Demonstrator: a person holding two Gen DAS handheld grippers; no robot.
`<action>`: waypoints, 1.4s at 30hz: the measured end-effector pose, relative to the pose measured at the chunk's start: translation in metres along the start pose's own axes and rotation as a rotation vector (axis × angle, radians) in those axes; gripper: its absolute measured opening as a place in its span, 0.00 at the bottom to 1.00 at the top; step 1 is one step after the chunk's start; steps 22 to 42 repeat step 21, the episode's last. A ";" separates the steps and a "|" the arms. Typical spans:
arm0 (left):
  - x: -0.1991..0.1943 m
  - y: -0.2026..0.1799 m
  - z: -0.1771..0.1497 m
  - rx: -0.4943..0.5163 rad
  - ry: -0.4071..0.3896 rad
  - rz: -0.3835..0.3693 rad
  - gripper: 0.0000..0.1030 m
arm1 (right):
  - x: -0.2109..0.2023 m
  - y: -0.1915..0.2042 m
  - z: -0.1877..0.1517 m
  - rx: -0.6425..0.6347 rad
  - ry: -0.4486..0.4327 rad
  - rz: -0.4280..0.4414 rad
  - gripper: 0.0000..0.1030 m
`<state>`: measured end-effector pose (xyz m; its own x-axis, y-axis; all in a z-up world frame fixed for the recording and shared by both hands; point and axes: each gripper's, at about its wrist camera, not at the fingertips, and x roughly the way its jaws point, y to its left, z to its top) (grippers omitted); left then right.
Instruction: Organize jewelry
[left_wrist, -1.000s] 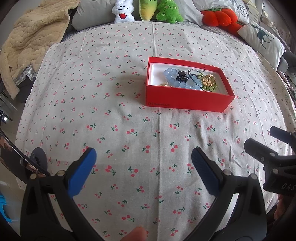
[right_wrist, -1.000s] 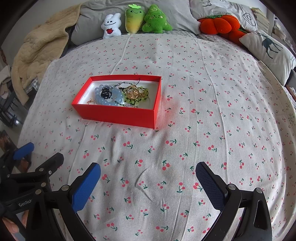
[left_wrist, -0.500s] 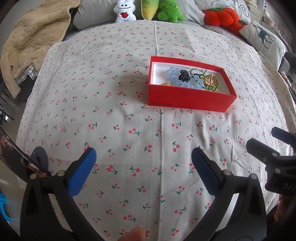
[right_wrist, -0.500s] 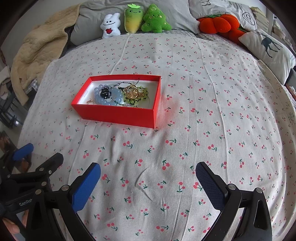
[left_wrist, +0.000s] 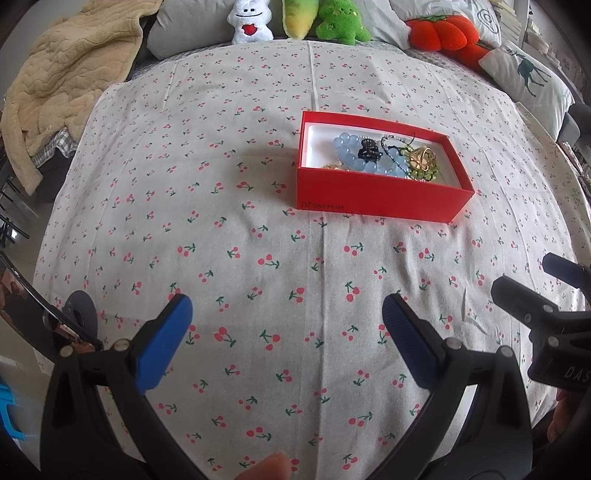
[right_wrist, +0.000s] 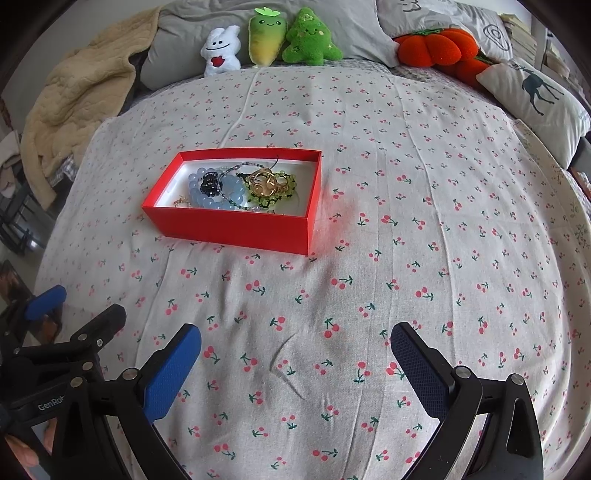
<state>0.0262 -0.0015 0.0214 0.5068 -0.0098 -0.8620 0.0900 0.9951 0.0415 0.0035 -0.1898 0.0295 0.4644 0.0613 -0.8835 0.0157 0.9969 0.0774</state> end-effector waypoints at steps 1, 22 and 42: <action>0.000 0.000 0.000 0.001 0.001 0.000 0.99 | 0.000 0.000 0.000 0.001 0.000 0.000 1.00; 0.003 -0.001 -0.002 -0.001 0.002 -0.006 0.99 | 0.005 0.001 0.000 0.003 0.006 -0.002 1.00; 0.003 -0.001 -0.002 -0.001 0.002 -0.006 0.99 | 0.005 0.001 0.000 0.003 0.006 -0.002 1.00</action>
